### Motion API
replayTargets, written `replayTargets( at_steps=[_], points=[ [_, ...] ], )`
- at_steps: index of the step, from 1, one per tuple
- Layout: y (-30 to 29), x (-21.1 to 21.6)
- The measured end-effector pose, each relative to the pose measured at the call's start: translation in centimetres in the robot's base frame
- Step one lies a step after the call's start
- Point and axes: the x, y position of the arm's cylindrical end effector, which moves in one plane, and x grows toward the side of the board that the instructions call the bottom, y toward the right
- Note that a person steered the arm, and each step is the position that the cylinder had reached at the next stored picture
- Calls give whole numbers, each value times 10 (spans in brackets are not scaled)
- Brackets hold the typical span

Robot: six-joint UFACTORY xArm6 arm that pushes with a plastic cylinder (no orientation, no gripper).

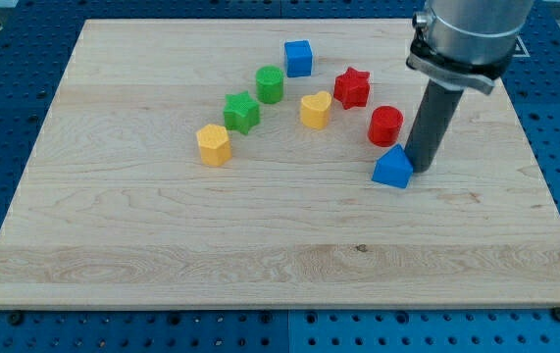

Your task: Push the blue triangle a bit right and up

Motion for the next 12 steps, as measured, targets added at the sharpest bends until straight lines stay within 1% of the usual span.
replayTargets(
  at_steps=[1, 3, 4, 6, 9, 10, 11, 12],
  points=[
    [0, 14],
    [1, 64],
    [-26, 55],
    [-93, 14],
    [-54, 12],
    [-67, 16],
    [-90, 61],
    [-94, 105]
  ],
)
